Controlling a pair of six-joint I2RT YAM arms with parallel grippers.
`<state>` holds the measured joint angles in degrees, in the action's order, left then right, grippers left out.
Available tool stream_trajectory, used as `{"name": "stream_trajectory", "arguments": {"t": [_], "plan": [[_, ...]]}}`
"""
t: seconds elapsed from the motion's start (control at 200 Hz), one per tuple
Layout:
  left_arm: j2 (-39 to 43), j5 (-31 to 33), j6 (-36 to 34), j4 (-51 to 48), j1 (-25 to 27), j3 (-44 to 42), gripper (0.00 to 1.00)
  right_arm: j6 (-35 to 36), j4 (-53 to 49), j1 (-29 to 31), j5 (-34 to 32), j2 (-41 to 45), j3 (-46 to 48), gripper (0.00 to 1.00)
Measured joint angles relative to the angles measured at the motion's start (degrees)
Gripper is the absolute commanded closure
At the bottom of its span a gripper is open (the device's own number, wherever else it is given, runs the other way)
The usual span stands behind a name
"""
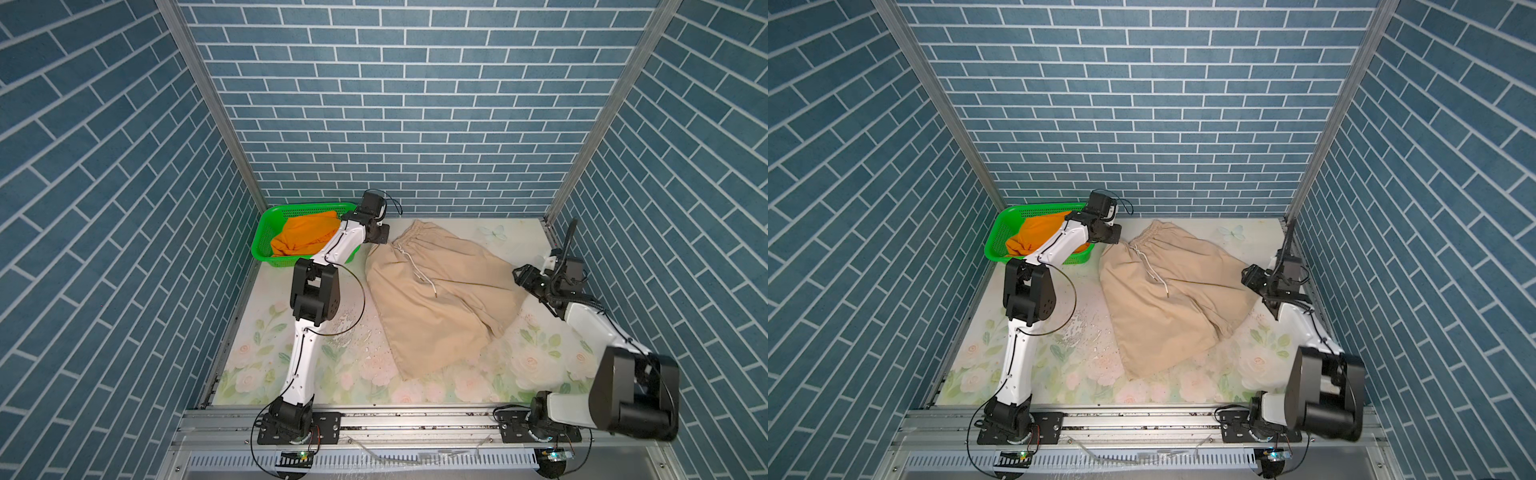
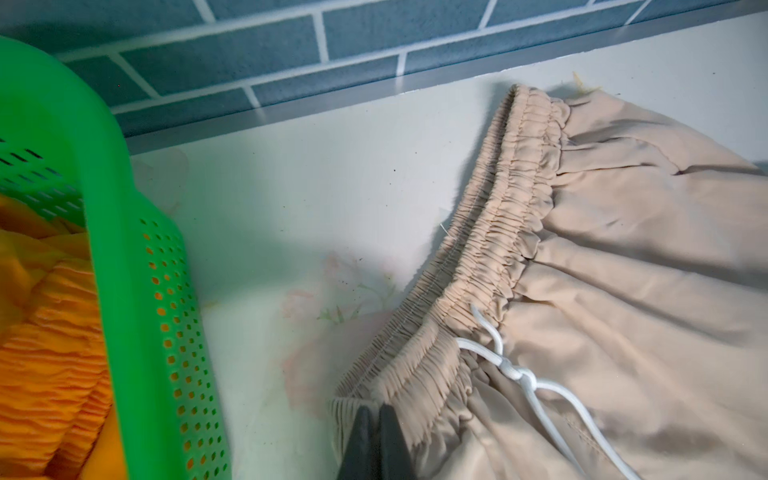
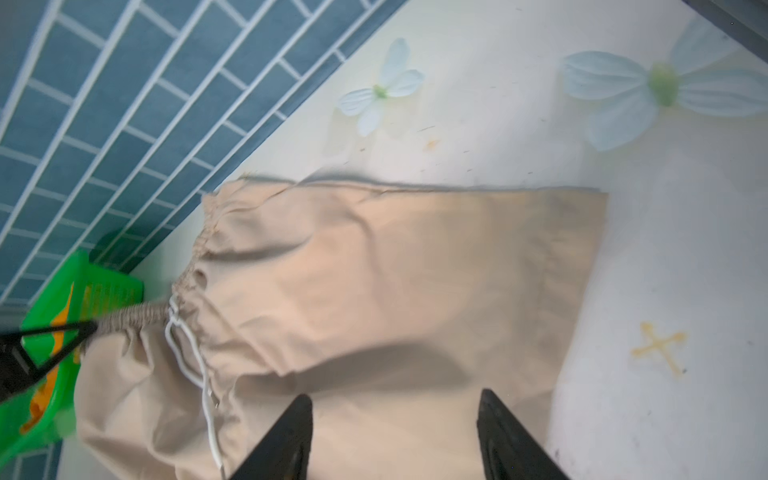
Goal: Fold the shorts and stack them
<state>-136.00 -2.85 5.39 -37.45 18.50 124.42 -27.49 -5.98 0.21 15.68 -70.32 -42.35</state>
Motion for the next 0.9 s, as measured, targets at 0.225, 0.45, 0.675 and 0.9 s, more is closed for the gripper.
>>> {"name": "stream_trajectory", "arguments": {"t": [0.225,0.45,0.675,0.9], "plan": [[-1.6,-0.8,-1.3,-1.1,0.0,3.1,1.00,2.4,-11.5,45.8,-12.1,13.6,5.3,0.35],[-1.5,0.5,-2.4,-1.5,0.0,2.7,1.00,1.8,-14.4,75.3,-25.4,-5.0,0.6,0.31],[-1.3,0.5,-2.8,-1.4,0.0,0.5,1.00,2.1,-11.5,80.9,-29.0,-23.2,-8.0,0.30],[-0.9,0.9,-3.5,-1.7,0.0,-0.7,1.00,2.0,-11.1,81.0,-29.4,-29.7,-13.2,0.37]]}}
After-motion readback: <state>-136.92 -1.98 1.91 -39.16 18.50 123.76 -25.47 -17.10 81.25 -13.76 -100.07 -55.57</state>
